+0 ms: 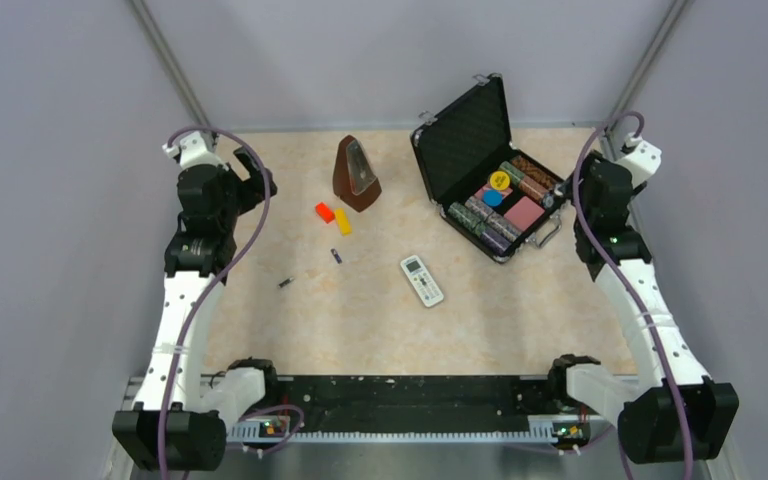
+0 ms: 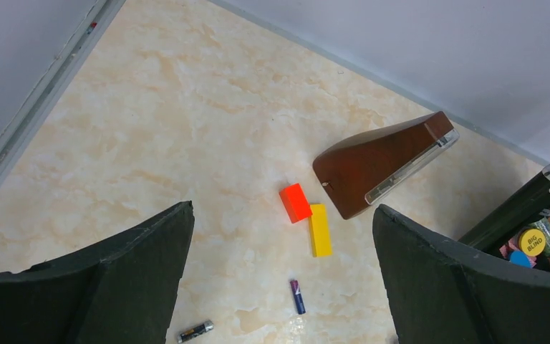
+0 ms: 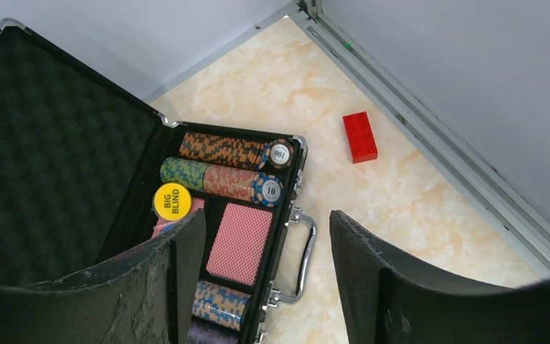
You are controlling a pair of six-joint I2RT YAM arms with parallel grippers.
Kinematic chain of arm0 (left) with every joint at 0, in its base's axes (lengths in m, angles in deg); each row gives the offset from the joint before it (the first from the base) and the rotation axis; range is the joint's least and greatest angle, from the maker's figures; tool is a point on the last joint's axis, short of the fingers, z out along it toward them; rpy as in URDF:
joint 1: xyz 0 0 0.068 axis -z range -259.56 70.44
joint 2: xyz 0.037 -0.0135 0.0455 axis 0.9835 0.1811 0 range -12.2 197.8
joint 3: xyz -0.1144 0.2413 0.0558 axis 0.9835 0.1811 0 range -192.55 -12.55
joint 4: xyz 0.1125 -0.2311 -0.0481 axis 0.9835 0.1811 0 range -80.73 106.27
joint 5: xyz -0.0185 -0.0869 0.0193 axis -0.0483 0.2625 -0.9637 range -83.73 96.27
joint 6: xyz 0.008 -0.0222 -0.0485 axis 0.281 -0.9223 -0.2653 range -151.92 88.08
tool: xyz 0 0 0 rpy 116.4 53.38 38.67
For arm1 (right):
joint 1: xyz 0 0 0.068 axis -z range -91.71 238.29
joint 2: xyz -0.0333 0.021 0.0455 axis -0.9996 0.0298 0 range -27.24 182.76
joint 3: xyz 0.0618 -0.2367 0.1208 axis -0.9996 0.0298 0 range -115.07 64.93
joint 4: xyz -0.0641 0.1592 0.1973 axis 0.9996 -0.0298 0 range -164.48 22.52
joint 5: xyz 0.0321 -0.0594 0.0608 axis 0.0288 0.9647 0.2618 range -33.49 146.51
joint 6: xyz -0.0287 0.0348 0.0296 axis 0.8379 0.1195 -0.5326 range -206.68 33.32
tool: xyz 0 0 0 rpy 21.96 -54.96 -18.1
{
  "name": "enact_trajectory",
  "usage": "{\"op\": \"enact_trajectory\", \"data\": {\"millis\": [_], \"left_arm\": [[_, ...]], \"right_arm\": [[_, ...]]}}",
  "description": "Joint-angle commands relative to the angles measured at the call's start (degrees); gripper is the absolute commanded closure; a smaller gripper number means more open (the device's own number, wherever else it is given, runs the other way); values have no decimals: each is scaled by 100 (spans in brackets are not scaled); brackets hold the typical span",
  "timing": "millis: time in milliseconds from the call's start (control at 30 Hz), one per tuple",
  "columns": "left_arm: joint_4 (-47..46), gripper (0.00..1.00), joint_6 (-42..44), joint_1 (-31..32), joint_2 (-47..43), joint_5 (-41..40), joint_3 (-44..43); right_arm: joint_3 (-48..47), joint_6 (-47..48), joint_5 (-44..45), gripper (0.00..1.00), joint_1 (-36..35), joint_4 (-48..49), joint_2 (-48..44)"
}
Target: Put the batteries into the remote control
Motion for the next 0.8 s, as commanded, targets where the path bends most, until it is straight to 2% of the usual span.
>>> {"op": "enact_trajectory", "data": {"millis": [0,67,167,300,433,533,633,767], "left_arm": [[-247,1,-185,0,-252,12,178],[-341,1,-290,-3,-334,37,299],[-343,1,-497,-3,-428,208,377],[-588,1,-613,-10,-360,1069,474],[-89,1,-864,0,252,2038,90],[-296,1,-1317,0,327,2591,336],[-810,1,-1617,420,218,2658,824],[-886,1,-1809,1394,371,2095,1072]], "right_arm": [[196,-67,-276,36,22,285,-365],[266,-105,-487,24,29,335,-481],[202,-48,-1384,17,27,215,-486],[65,-12,-2569,20,23,-45,-275],[123,-200,-3308,23,23,-202,-164],[196,-207,-3697,24,-107,-368,-94],[315,-88,-3483,23,-451,-581,-98],[574,-199,-3344,24,-839,-733,-133]]}}
